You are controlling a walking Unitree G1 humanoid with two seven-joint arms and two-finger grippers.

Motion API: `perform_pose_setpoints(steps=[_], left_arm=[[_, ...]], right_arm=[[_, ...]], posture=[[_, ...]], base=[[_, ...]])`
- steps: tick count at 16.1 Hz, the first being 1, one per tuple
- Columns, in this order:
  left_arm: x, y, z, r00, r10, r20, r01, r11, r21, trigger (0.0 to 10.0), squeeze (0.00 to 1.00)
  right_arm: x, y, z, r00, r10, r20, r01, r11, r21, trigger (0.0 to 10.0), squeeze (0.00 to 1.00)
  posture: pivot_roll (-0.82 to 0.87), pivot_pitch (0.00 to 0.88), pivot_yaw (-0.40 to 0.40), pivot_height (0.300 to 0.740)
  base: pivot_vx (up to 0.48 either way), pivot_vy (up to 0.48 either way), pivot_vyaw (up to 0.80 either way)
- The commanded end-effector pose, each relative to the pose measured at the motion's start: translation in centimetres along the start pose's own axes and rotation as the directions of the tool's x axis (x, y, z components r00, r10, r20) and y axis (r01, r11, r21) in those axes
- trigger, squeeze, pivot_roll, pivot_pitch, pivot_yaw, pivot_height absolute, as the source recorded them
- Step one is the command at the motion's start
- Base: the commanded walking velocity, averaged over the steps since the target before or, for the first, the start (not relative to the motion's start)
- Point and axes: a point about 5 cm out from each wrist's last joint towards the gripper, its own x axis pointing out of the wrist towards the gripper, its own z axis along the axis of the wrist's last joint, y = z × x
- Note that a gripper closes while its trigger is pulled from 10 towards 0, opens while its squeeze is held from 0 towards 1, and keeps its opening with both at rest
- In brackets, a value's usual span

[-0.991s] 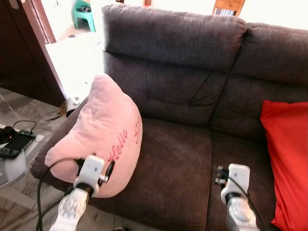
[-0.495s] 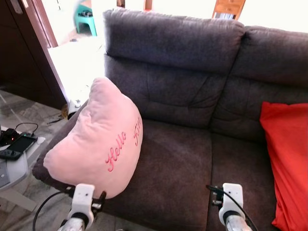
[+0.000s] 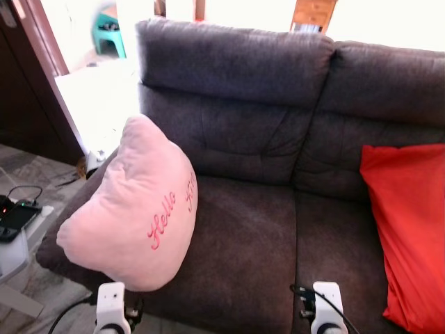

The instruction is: Move the pillow to the sofa from floor

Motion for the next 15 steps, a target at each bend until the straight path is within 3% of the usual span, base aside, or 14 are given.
perform_pose_setpoints(steps=[1,10,13,15], left_arm=[[0.2,0.0,0.2,1.0,0.008,-0.001,-0.008,1.0,-0.029,10.0,0.0],[0.8,-0.2,0.0,0.997,0.019,-0.069,-0.018,1.0,0.023,10.0,0.0],[0.6,0.1,-0.5,0.996,0.029,-0.081,-0.027,0.999,0.028,10.0,0.0],[0.5,0.1,-0.7,0.996,0.031,-0.087,-0.028,0.999,0.037,10.0,0.0]], right_arm=[[0.0,-0.1,-0.1,1.0,0.005,-0.018,-0.005,1.0,-0.011,10.0,0.0],[-0.5,-0.3,-2.3,0.992,-0.029,-0.122,0.034,0.999,0.037,10.0,0.0],[-0.6,-0.7,-2.5,0.991,-0.031,-0.134,0.039,0.998,0.055,10.0,0.0],[-0.6,-0.9,-2.5,0.99,-0.043,-0.138,0.051,0.997,0.053,10.0,0.0]], posture=[[0.06,0.0,-0.055,0.74],[0.05,0.014,-0.046,0.74],[0.05,0.02,-0.048,0.74],[0.05,0.021,-0.051,0.74]], base=[[0.0,0.0,0.0],[0.0,0.0,0.0],[0.0,-0.284,0.0],[0.0,-0.319,-0.76]])
